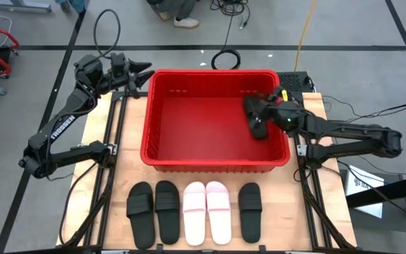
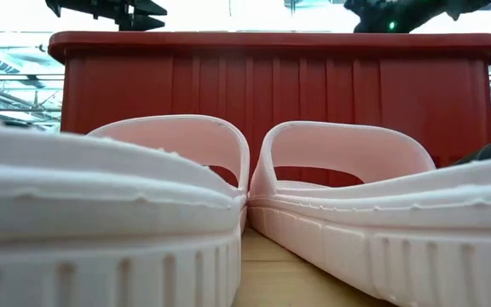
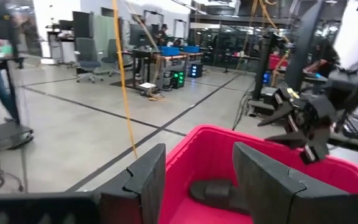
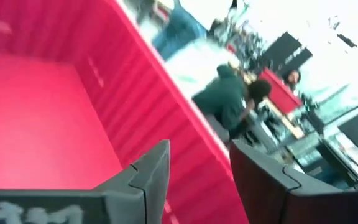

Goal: Pick and place slides into bin
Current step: Put the right black slide into the bin

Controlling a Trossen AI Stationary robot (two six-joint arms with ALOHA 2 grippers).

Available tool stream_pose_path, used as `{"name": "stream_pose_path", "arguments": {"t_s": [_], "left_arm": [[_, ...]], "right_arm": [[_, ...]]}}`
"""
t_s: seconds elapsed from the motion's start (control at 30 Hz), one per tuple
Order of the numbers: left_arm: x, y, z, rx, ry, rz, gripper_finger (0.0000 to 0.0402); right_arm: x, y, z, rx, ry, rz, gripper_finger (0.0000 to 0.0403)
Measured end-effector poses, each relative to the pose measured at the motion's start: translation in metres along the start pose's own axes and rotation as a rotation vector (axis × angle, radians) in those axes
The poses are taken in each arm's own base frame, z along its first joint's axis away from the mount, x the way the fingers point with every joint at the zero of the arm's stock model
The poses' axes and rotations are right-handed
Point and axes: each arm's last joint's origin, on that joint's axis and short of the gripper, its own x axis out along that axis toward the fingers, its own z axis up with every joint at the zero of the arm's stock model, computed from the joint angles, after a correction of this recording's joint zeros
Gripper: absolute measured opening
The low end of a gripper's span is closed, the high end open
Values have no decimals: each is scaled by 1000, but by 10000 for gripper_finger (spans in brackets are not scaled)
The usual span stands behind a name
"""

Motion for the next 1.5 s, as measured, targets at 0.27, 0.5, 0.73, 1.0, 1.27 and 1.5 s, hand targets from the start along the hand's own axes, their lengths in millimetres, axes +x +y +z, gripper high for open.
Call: {"name": "stream_pose_path", "arguments": {"t_s": [0.27,0.5,0.73,1.0,1.27,1.5], "left_arm": [[0,-4,-2,2,21,-133,186],[7,-21,-5,27,46,-296,186],[15,-48,-13,23,99,-441,186],[2,-81,-13,87,129,-431,186],[-15,-112,-13,77,165,-450,186],[-20,-137,-40,31,209,-444,186]], "right_arm": [[-30,10,20,38,-169,93,156],[-56,26,31,56,-277,224,151],[-83,43,40,95,-375,367,151],[-111,61,45,81,-452,517,150],[-127,77,53,67,-538,573,150],[-134,91,54,72,-469,446,150]]}}
